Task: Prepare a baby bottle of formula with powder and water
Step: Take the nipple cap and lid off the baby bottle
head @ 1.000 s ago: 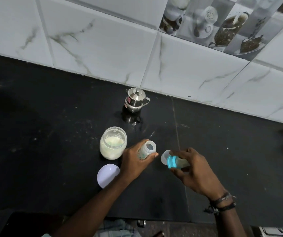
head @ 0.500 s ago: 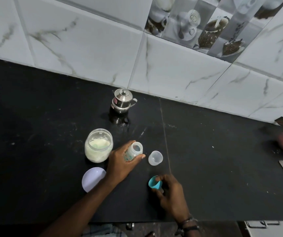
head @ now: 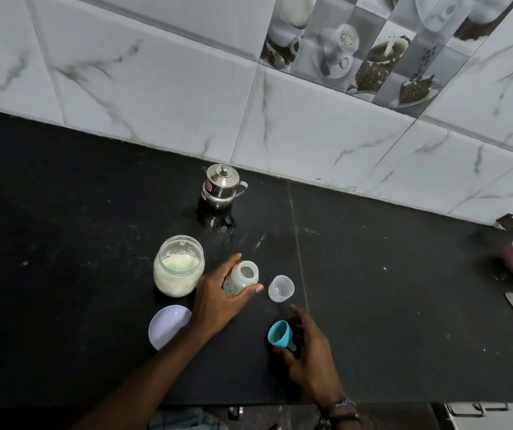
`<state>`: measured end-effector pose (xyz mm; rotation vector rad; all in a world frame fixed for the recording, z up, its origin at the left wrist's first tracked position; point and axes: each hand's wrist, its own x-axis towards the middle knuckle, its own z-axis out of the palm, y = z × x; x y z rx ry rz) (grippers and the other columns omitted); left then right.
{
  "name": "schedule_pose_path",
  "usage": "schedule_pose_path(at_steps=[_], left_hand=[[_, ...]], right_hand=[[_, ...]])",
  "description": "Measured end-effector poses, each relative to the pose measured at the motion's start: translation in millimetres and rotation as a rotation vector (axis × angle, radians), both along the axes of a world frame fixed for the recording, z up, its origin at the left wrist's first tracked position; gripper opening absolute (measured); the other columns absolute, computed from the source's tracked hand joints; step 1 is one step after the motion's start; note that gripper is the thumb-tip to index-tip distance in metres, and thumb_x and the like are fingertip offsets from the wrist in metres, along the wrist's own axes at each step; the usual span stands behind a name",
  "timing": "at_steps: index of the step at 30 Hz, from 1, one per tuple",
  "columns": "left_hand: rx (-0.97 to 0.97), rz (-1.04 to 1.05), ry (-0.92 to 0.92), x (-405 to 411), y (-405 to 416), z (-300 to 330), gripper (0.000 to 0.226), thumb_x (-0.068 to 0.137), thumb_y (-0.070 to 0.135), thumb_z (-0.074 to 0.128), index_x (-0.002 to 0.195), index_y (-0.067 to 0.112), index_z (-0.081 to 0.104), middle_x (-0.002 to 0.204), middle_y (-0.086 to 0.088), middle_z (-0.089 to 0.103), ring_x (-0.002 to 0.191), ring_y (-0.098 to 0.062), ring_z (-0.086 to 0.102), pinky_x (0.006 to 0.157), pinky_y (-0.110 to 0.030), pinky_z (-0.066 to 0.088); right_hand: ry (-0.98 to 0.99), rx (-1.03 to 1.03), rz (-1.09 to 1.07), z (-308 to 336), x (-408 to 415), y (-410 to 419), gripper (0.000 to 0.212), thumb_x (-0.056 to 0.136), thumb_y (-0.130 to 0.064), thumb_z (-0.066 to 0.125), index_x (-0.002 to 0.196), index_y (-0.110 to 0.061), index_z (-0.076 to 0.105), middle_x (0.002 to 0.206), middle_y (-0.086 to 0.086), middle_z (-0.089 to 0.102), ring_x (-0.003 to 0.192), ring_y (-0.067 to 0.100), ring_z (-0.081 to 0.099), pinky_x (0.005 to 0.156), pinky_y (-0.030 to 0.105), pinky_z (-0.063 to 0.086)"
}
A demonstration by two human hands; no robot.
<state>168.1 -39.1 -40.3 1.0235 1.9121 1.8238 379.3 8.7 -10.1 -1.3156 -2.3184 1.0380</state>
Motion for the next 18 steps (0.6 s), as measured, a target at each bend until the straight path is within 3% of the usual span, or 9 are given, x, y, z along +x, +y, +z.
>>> schedule_pose_path(at_steps=[2, 4, 7, 11, 15, 18], left_hand=[[-0.002, -0.006, 0.000, 0.2, -1.8, -1.2, 0.078, 0.064, 0.059, 0.080, 0.128, 0.018, 0.065, 0.116, 0.033, 0.061, 0.107, 0.017, 0.058, 0.094, -0.009, 0.045], [-0.002, -0.010, 0.011, 0.8, -2.5, -3.0, 0.074, 0.066, 0.060, 0.080, 0.124, 0.016, 0.068, 0.114, 0.022, 0.068, 0.106, 0.011, 0.062, 0.093, -0.014, 0.050], [-0.002, -0.011, 0.019, 1.2, -3.0, -3.1, 0.069, 0.068, 0.060, 0.080, 0.121, 0.017, 0.069, 0.111, 0.010, 0.073, 0.103, 0.002, 0.066, 0.090, -0.020, 0.053], [0.001, -0.016, 0.015, 1.7, -3.0, 0.0, 0.064, 0.071, 0.060, 0.079, 0.118, 0.017, 0.070, 0.108, 0.013, 0.072, 0.100, -0.001, 0.068, 0.088, -0.026, 0.055], [-0.027, 0.001, 0.000, 1.0, -2.2, 0.5, 0.068, 0.070, 0.061, 0.078, 0.119, 0.013, 0.070, 0.108, 0.006, 0.074, 0.100, -0.008, 0.069, 0.088, -0.036, 0.057], [-0.045, 0.006, 0.002, 1.8, -1.9, 2.2, 0.070, 0.069, 0.062, 0.078, 0.120, 0.013, 0.070, 0.109, 0.006, 0.074, 0.101, -0.007, 0.069, 0.089, -0.036, 0.056]], right_hand=[[-0.011, 0.001, 0.011, -0.6, 0.9, -0.3, 0.080, 0.070, -0.008, 0.078, 0.141, -0.025, 0.044, 0.127, -0.008, 0.061, 0.115, 0.006, 0.061, 0.097, 0.025, 0.051], [-0.015, 0.002, 0.025, -1.5, 1.5, -0.3, 0.081, 0.071, -0.010, 0.079, 0.141, -0.028, 0.043, 0.128, -0.011, 0.060, 0.115, 0.004, 0.060, 0.095, 0.017, 0.050], [-0.016, -0.001, 0.038, -2.0, 1.1, -0.1, 0.081, 0.072, -0.010, 0.079, 0.142, -0.026, 0.043, 0.127, -0.010, 0.060, 0.114, 0.005, 0.061, 0.095, 0.018, 0.051], [-0.007, 0.004, 0.044, -2.7, 1.4, 0.4, 0.080, 0.072, -0.009, 0.078, 0.142, -0.027, 0.043, 0.126, -0.012, 0.060, 0.112, 0.003, 0.061, 0.094, 0.016, 0.050], [-0.014, 0.010, 0.055, -4.5, 2.0, 1.4, 0.079, 0.074, -0.012, 0.079, 0.143, -0.027, 0.042, 0.127, -0.013, 0.059, 0.114, 0.002, 0.060, 0.094, 0.014, 0.049], [-0.024, 0.012, 0.060, -4.9, 1.7, 2.4, 0.080, 0.074, -0.014, 0.079, 0.142, -0.031, 0.041, 0.124, -0.019, 0.057, 0.112, 0.001, 0.059, 0.093, 0.010, 0.046]])
